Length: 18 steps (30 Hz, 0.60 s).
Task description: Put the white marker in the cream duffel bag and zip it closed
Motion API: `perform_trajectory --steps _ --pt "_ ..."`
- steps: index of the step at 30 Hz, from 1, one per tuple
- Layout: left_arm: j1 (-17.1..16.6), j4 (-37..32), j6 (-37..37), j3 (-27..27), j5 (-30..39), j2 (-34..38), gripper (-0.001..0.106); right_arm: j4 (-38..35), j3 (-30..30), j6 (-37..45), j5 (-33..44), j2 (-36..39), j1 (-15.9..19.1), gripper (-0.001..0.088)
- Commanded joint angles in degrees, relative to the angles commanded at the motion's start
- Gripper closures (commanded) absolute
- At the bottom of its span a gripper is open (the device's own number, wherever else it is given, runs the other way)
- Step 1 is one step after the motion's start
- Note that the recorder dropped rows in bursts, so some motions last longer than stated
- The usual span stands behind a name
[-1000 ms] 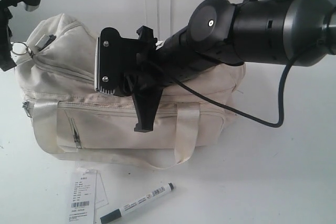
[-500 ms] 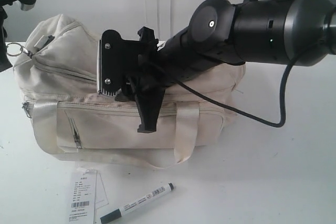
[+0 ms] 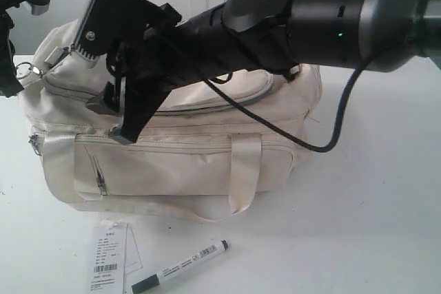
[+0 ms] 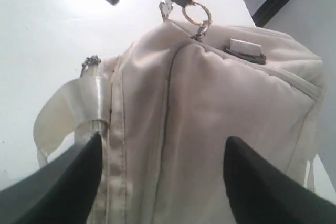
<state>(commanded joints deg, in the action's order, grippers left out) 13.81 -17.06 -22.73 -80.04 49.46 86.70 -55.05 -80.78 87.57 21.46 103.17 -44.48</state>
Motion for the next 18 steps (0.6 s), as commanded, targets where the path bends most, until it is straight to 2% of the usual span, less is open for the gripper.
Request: perform_trajectory --steps 7,12,18 --pt "0.00 0.00 0.00 0.00 0.00 0.00 0.105 0.42 -4.36 0.00 -2.51 4.74 -1.56 0.0247" --pt "0.00 0.00 0.00 0.00 -0.23 0.00 0.105 0.55 -7.52 0.23 -4.03 8.39 -2.27 0.0315" --pt "0.00 0.00 0.00 0.00 -0.35 0.00 0.105 0.76 -10.16 0.23 -5.27 11.44 -2.59 0.0315"
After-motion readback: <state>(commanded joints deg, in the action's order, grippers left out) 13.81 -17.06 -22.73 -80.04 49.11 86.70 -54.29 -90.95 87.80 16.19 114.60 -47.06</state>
